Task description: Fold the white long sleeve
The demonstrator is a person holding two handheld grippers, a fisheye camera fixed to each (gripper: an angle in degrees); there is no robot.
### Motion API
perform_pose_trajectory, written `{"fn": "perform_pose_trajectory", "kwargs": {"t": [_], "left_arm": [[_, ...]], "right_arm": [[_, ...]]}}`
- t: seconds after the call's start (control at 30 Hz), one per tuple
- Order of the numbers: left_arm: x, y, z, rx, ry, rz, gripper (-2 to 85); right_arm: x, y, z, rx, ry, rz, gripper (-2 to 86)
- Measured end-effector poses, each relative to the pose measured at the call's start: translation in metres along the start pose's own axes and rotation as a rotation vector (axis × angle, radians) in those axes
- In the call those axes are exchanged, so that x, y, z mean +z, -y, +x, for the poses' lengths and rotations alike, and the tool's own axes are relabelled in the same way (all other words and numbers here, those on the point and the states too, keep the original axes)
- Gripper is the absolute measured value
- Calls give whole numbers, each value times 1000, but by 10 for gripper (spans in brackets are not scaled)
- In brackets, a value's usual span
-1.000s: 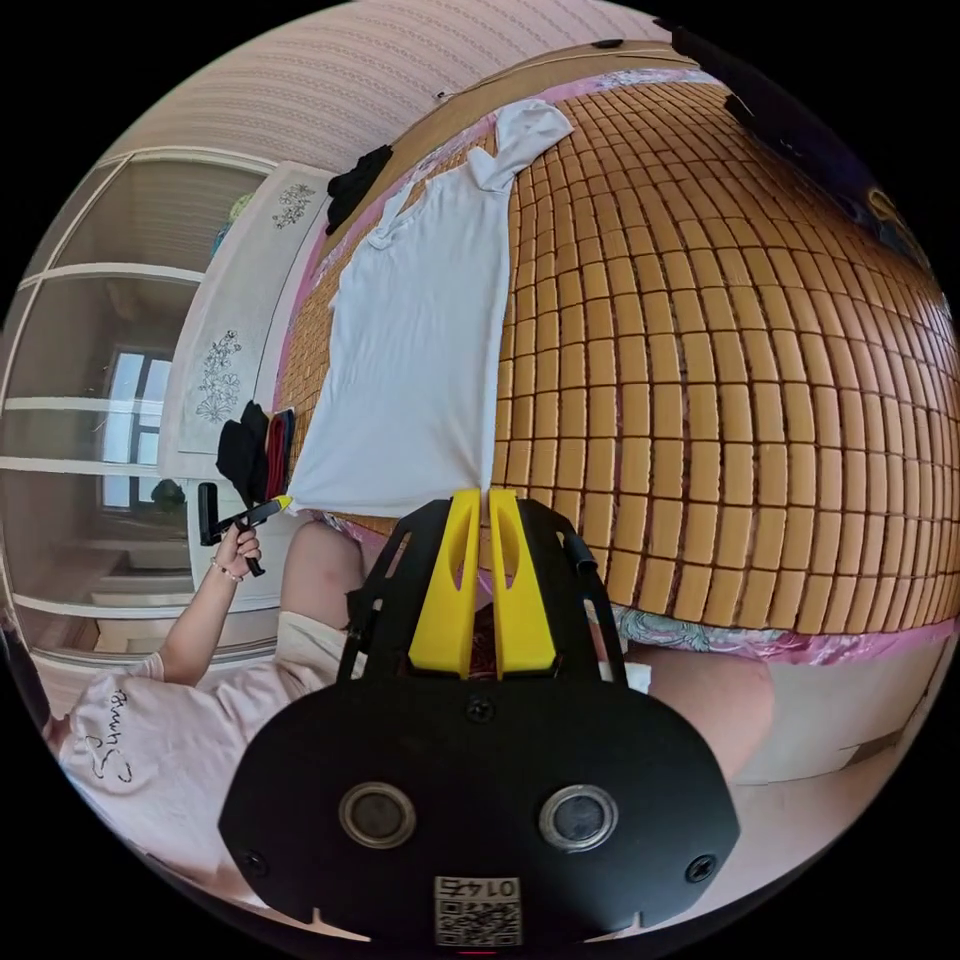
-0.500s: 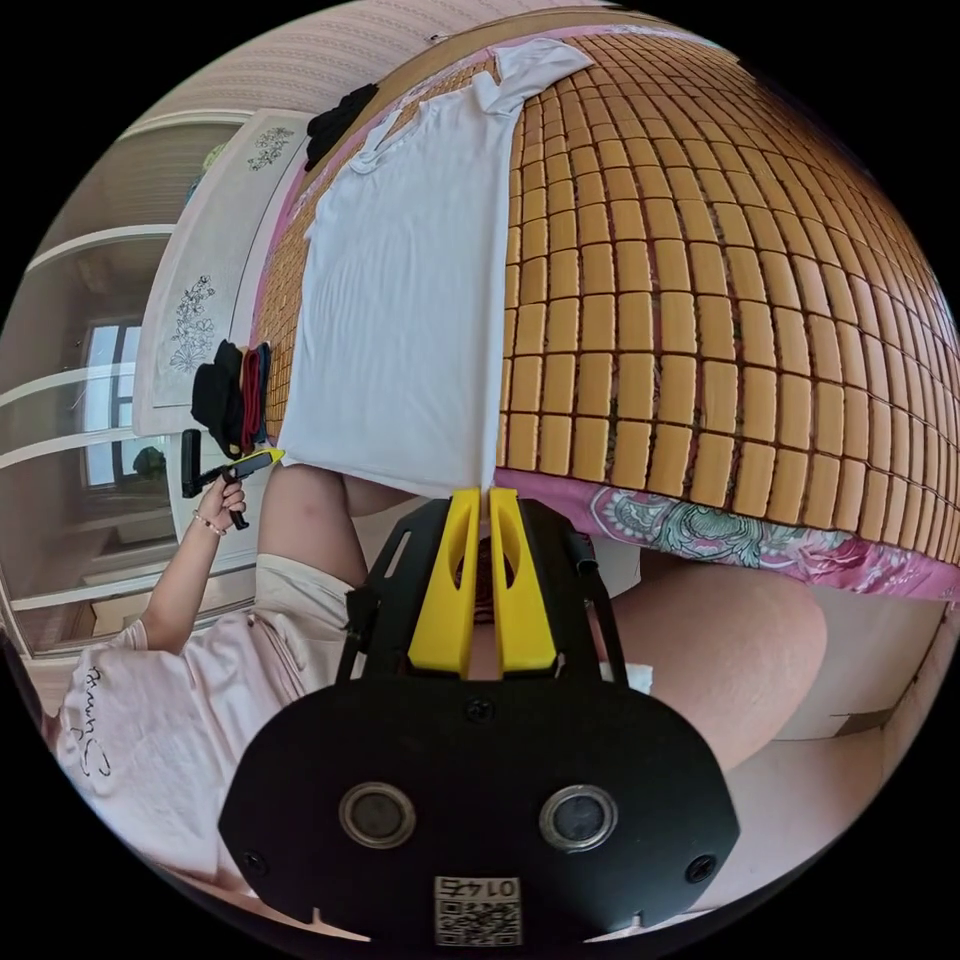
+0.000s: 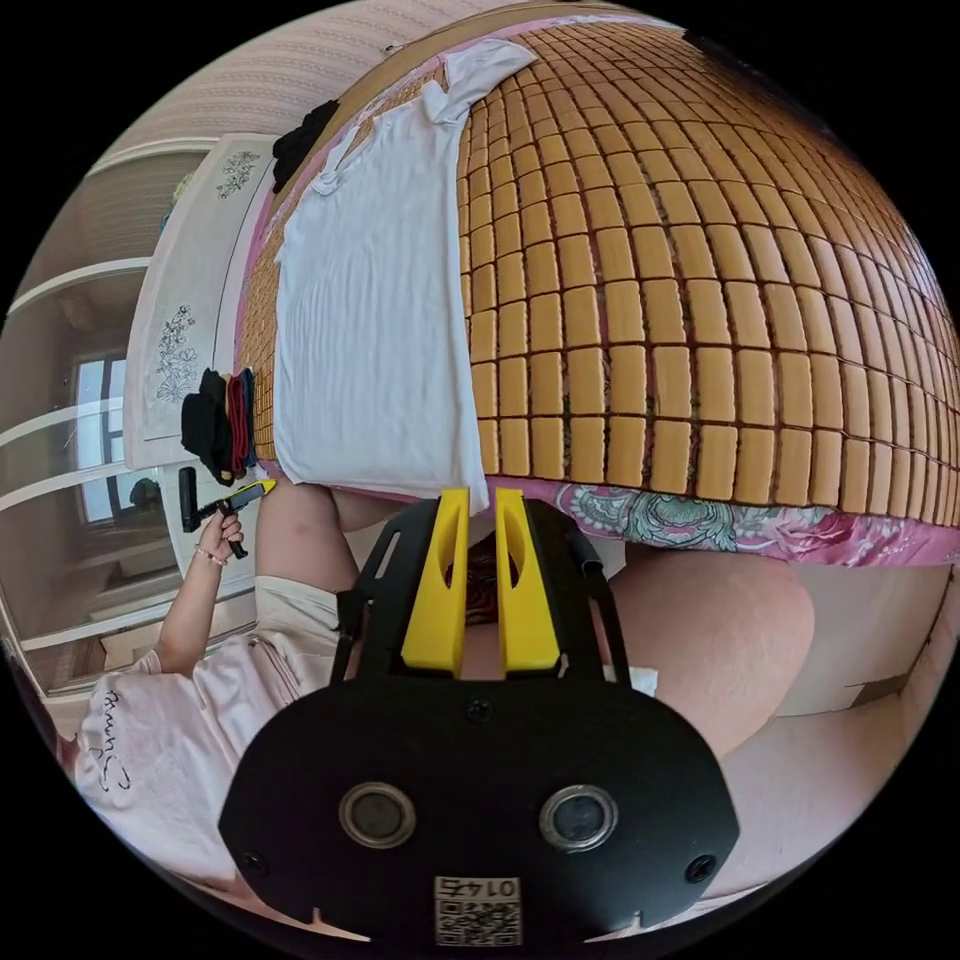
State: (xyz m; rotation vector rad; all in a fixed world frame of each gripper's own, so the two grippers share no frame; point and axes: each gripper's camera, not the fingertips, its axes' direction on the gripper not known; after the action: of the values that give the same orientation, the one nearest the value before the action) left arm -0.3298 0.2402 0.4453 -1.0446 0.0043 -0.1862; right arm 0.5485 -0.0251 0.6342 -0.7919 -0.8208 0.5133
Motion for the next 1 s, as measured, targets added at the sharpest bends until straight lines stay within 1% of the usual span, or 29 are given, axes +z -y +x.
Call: {"fn": "perform_pose_trajectory", "kwargs": {"t": [0.13,0.23,0.33,0.4,0.53,0.6,0.73,0.83,0.87,0.93,0.97,1.0], "left_arm": [[-17,17,14,73,7,81,8],[-27,47,40,188,38,130,9],[-21,98,78,325,49,171,13],[-4,151,113,430,-11,209,18],[36,237,170,583,-68,256,32],[67,294,203,646,-121,248,40],[98,350,232,668,-201,246,43],[120,374,238,647,-235,196,42],[127,380,237,630,-243,169,39],[137,386,237,616,-242,123,36],[141,388,237,609,-239,98,35],[144,389,237,600,-241,78,34]], "right_arm": [[-25,12,-5,-30,-46,36,51],[-59,39,-15,-65,-131,102,51],[-94,86,-34,-125,-230,176,51],[-114,133,-50,-166,-316,235,51],[-121,213,-72,-221,-454,299,59],[-114,272,-81,-244,-510,306,75],[-100,349,-79,-210,-521,344,89],[-93,384,-61,-72,-479,374,87],[-89,390,-52,-33,-439,360,74],[-93,385,-49,-13,-438,405,40],[-93,381,-47,-28,-430,385,9],[-95,373,-48,-60,-429,365,2]]}}
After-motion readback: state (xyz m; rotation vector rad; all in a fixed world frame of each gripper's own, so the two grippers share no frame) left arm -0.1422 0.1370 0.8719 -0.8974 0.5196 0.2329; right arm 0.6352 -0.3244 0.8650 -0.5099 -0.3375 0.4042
